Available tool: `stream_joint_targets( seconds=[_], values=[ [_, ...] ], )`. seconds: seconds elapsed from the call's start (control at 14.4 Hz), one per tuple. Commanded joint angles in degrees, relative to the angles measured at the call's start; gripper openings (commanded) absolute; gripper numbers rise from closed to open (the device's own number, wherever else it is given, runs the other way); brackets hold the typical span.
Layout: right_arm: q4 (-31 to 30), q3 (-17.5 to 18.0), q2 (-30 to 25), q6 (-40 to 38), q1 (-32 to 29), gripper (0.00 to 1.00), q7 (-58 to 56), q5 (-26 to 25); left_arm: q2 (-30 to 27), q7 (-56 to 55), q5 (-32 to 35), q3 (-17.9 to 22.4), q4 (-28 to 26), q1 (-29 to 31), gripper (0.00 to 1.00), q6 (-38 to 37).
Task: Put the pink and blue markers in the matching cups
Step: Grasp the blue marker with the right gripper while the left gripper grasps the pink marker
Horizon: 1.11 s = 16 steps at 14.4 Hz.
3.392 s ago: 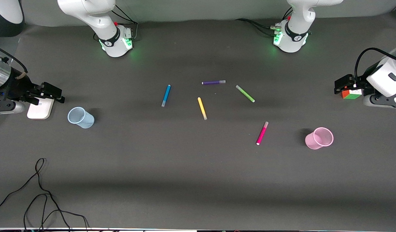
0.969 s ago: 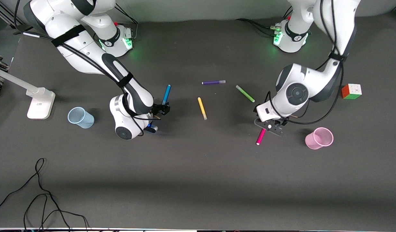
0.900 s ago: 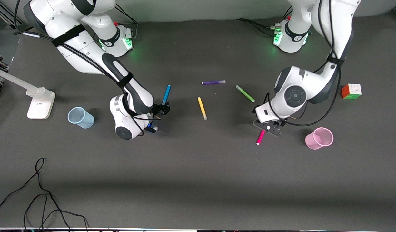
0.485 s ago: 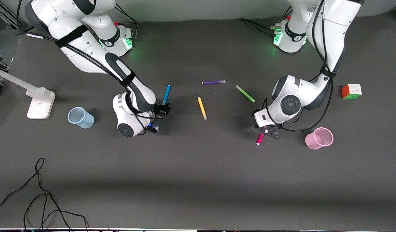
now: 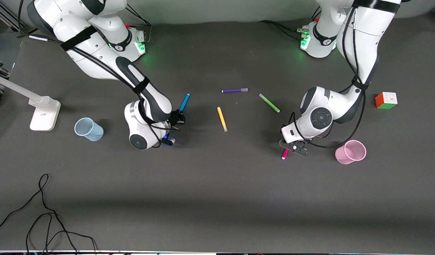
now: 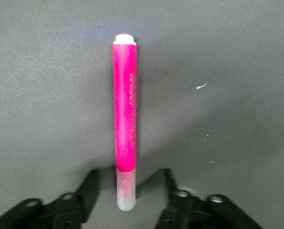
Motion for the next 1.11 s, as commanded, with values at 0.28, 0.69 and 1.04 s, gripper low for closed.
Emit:
stream_joint_targets(
  seconds=[0.28,0.69,1.04],
  values=[
    [-1.35,-0.2,-3.48,-2.26,-0.14,0.0,1.01,0.85,-0.5,-0.63,0.78,-0.02,2.07,-0.05,0.02,-4.16],
    [-1.35,-3.34,-15.05,-12.0,-0.58,0.0,1.1,-0.03,-4.01,0.24,-0.1,-0.11,15.58,2.23,0.0,-27.5],
    [-1.78,-7.84,-30.17,-18.17,-1.28,0.0,-3.63,-12.85,-5.86,2.52,-0.19,-0.11,26.49,8.02,0.0,-47.72]
  ],
)
